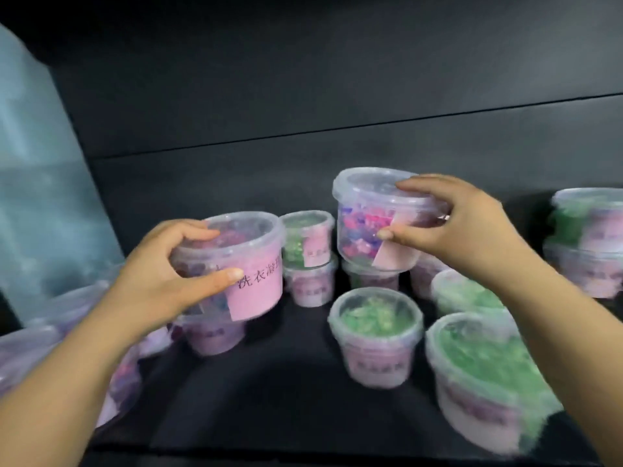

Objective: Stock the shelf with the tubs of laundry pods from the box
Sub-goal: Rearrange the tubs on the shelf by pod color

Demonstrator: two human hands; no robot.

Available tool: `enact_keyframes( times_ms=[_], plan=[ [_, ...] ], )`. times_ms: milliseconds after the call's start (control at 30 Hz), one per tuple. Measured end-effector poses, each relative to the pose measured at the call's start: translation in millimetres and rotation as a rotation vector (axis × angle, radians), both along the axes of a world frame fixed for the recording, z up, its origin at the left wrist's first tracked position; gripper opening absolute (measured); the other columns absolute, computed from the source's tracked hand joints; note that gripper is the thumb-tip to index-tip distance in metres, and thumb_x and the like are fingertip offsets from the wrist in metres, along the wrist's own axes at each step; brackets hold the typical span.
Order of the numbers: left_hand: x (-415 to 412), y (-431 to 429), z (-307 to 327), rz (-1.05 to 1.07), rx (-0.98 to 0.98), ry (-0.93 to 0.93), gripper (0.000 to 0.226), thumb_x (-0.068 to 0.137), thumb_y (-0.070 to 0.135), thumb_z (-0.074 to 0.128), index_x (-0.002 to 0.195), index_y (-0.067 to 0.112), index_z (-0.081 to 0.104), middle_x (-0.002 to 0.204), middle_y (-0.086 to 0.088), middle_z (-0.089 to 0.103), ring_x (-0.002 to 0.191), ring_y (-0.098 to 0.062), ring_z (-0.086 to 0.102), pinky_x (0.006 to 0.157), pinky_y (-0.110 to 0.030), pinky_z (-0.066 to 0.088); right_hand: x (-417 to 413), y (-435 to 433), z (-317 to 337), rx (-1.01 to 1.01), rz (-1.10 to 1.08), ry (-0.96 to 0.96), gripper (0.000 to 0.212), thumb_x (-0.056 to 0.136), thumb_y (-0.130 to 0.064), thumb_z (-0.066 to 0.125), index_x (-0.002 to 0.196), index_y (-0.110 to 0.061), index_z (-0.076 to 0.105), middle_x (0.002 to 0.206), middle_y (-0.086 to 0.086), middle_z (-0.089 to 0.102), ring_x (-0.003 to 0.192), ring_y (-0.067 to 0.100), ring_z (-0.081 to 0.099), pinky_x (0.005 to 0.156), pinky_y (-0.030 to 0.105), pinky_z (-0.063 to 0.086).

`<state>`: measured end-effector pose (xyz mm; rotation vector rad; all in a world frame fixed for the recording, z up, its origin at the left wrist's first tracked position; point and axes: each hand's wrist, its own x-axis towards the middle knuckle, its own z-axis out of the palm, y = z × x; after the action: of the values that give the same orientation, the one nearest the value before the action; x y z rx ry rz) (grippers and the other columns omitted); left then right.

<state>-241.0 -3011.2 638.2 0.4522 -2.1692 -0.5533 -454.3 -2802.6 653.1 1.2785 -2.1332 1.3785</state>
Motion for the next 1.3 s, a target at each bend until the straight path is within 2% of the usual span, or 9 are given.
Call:
enact_keyframes(
  times_ms=[133, 267, 400, 500, 633, 867, 1033, 1167, 1300],
  plan=[
    [42.1, -17.3, -38.3, 0.026, -0.021, -0.146, 0.061, 0.031, 0.077, 0.064, 0.082, 0.046, 0.056, 0.115, 0.022, 0.048, 0.108, 0.007, 0.048, 0.095, -0.012, 0.032, 50.3, -47.4, -20.7, 0.027, 0.061, -0.002, 0.064, 0.059, -0.035, 0.083, 0.117, -0.022, 0.062, 0.111, -0.014, 0.049, 0.104, -0.004, 0.042, 0.090, 0.002, 0.028],
    [73.3, -24.4, -69.6, -0.041, 0.082, -0.336, 0.065, 0.033, 0.077, 0.059, 0.090, 0.049, 0.048, 0.120, 0.035, 0.034, 0.107, 0.024, 0.034, 0.085, -0.006, 0.031, 85.9, -76.1, -50.6, 0.092, 0.055, -0.002, 0.065, 0.061, -0.036, 0.083, 0.120, -0.023, 0.061, 0.127, -0.010, 0.053, 0.107, -0.009, 0.038, 0.086, -0.007, 0.022],
    [93.1, -36.8, -79.4, -0.122, 0.131, -0.518, 0.068, 0.037, 0.086, 0.059, 0.096, 0.053, 0.044, 0.119, 0.046, 0.026, 0.112, 0.021, 0.031, 0.096, -0.015, 0.029, 108.9, -90.8, -74.8, 0.129, -0.004, -0.026, 0.065, 0.063, -0.032, 0.082, 0.123, -0.018, 0.059, 0.134, -0.003, 0.051, 0.121, 0.003, 0.043, 0.089, -0.001, 0.023],
    [102.0, -42.3, -78.4, -0.105, 0.023, -0.651, 0.060, 0.068, 0.057, 0.066, 0.123, 0.046, 0.043, 0.136, 0.032, 0.022, 0.128, 0.005, 0.025, 0.109, -0.022, 0.022, 122.9, -97.6, -93.4, 0.190, -0.071, -0.045, 0.066, 0.066, -0.033, 0.081, 0.125, -0.017, 0.058, 0.137, 0.000, 0.049, 0.126, 0.009, 0.044, 0.091, 0.005, 0.025],
    [101.6, -41.9, -71.9, -0.046, -0.160, -0.848, 0.076, 0.082, 0.056, 0.052, 0.146, 0.035, 0.017, 0.156, 0.015, 0.000, 0.143, -0.009, 0.006, 0.114, -0.028, 0.012, 134.4, -97.8, -115.8, 0.322, -0.195, -0.043, 0.065, 0.071, -0.034, 0.077, 0.129, -0.018, 0.053, 0.142, 0.001, 0.043, 0.129, 0.014, 0.042, 0.102, 0.022, 0.032],
    [75.9, -23.8, -72.2, -0.051, -0.290, -0.667, 0.066, 0.082, 0.062, 0.044, 0.139, 0.029, 0.037, 0.146, 0.007, 0.035, 0.134, -0.014, 0.028, 0.108, -0.026, 0.022, 154.0, -85.9, -127.3, 0.475, -0.283, -0.005, 0.071, 0.080, -0.039, 0.067, 0.140, -0.020, 0.035, 0.147, 0.001, 0.034, 0.125, 0.028, 0.046, 0.097, 0.036, 0.040],
    [81.9, -43.1, -72.3, -0.171, -0.228, -0.660, 0.055, 0.084, 0.045, 0.057, 0.135, 0.028, 0.045, 0.145, 0.013, 0.039, 0.135, -0.007, 0.030, 0.103, -0.013, 0.014, 154.5, -67.7, -110.8, 0.486, -0.343, 0.020, 0.055, 0.079, -0.038, 0.066, 0.129, -0.020, 0.051, 0.133, -0.001, 0.053, 0.110, 0.023, 0.055, 0.087, 0.031, 0.042],
    [92.9, -54.4, -64.9, -0.180, -0.150, -0.702, 0.050, 0.083, 0.035, 0.061, 0.131, 0.033, 0.048, 0.140, 0.016, 0.044, 0.125, -0.002, 0.040, 0.097, -0.013, 0.024, 152.6, -71.7, -111.8, 0.491, -0.358, 0.096, 0.049, 0.077, -0.039, 0.069, 0.119, -0.015, 0.062, 0.127, 0.002, 0.060, 0.113, 0.030, 0.053, 0.093, 0.035, 0.044],
    [93.8, -55.0, -66.2, -0.165, -0.099, -0.696, 0.048, 0.080, 0.045, 0.063, 0.124, 0.035, 0.049, 0.125, 0.022, 0.045, 0.105, 0.004, 0.035, 0.089, -0.015, 0.024, 151.0, -79.8, -116.1, 0.481, -0.385, 0.126, 0.045, 0.077, -0.042, 0.068, 0.116, -0.019, 0.064, 0.126, -0.003, 0.060, 0.121, 0.029, 0.044, 0.098, 0.035, 0.034]
  ],
)
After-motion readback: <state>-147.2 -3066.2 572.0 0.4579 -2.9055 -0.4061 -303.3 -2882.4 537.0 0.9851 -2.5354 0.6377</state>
